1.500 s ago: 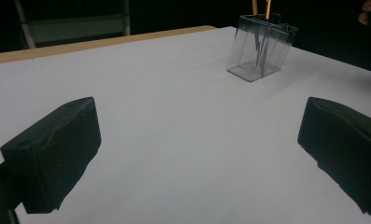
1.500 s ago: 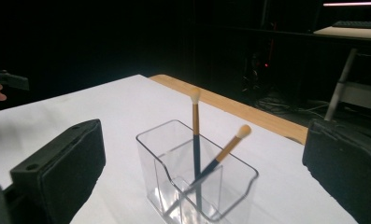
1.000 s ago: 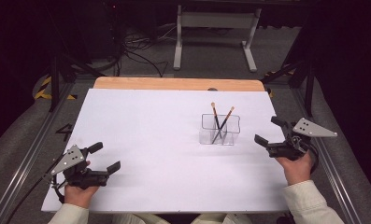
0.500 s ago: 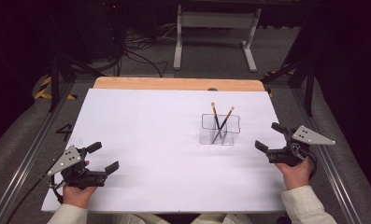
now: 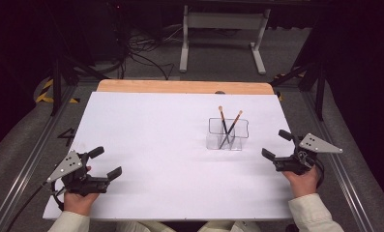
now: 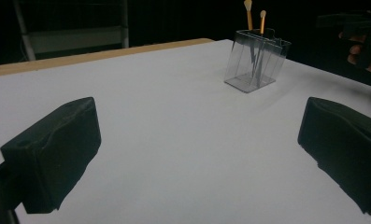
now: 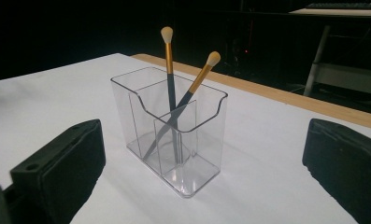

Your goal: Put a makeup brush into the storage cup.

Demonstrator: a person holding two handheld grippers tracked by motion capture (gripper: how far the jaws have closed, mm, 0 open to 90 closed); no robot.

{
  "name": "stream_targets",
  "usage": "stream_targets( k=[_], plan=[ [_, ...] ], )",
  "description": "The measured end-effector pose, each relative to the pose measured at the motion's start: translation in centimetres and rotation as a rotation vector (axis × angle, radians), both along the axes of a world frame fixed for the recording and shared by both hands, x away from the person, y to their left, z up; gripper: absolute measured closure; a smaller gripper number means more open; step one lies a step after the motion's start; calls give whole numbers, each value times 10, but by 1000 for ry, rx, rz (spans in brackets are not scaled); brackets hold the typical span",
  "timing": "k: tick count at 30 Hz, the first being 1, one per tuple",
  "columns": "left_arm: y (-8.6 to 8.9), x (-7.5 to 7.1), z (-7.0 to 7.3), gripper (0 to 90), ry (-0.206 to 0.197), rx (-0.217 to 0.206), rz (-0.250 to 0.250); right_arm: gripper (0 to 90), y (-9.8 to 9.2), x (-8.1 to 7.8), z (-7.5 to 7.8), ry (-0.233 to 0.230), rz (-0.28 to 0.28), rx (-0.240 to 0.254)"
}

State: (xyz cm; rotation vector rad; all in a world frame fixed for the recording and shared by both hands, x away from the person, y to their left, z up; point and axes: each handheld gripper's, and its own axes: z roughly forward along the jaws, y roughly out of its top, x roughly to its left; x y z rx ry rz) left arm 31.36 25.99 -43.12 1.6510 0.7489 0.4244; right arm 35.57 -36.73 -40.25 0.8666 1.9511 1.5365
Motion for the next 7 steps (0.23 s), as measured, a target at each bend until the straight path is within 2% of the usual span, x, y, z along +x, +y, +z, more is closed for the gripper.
stream_targets(
  k=[7],
  plan=[
    [0, 0, 0, 3, -1, -1, -1, 0, 3, 1, -5, 4, 13, -2]
  ],
)
